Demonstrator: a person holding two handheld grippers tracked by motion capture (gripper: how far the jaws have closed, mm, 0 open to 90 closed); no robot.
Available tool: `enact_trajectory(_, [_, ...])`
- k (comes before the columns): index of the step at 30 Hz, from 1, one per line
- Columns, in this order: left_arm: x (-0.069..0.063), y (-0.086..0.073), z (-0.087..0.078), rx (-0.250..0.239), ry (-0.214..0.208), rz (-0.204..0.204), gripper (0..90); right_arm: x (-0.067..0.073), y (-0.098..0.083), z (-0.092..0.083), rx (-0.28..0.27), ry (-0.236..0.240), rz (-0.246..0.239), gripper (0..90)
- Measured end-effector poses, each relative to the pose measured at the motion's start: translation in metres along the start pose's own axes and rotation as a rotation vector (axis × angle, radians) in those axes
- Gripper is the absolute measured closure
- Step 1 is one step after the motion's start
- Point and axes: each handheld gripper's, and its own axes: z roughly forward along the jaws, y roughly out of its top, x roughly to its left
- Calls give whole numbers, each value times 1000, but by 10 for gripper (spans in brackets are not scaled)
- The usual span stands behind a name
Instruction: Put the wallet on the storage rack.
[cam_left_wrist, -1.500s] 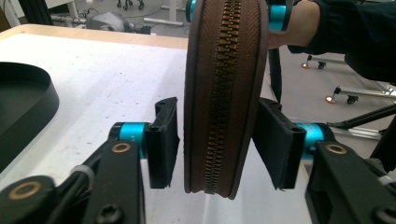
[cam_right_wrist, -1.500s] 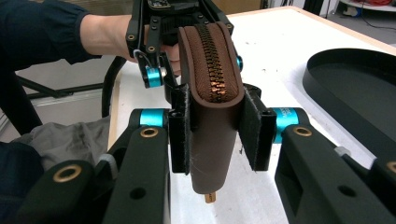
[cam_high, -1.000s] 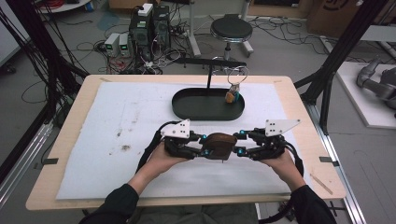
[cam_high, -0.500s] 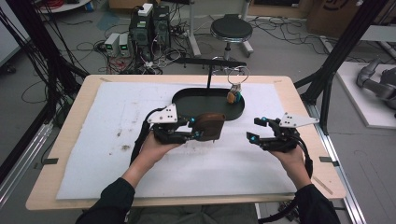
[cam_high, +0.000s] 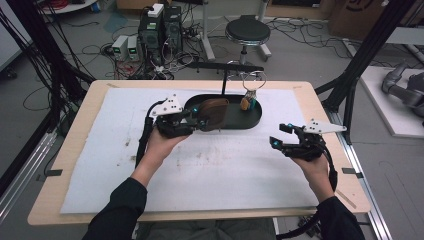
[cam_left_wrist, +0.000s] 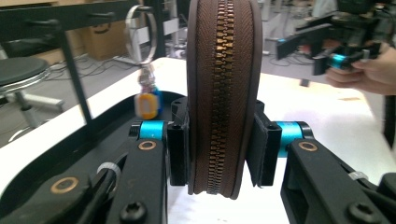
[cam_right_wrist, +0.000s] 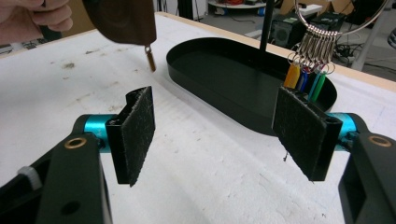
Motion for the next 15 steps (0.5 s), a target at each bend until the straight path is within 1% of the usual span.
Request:
enact_trajectory(3, [7,3,2,7,36,-4,653,-1,-1,0,3,-3,6,306])
enact_trajectory(6, [15,7,5,10,62,-7,652,-3,-1,-1,-5,-16,9,306])
enact_trajectory(8, [21,9,8,24,85,-8,652,-4,-1,-2,-8,-18,13,307])
enact_trajectory(15, [37,9,25,58,129,-23,652,-6,-2,-3,-9,-21,30,306])
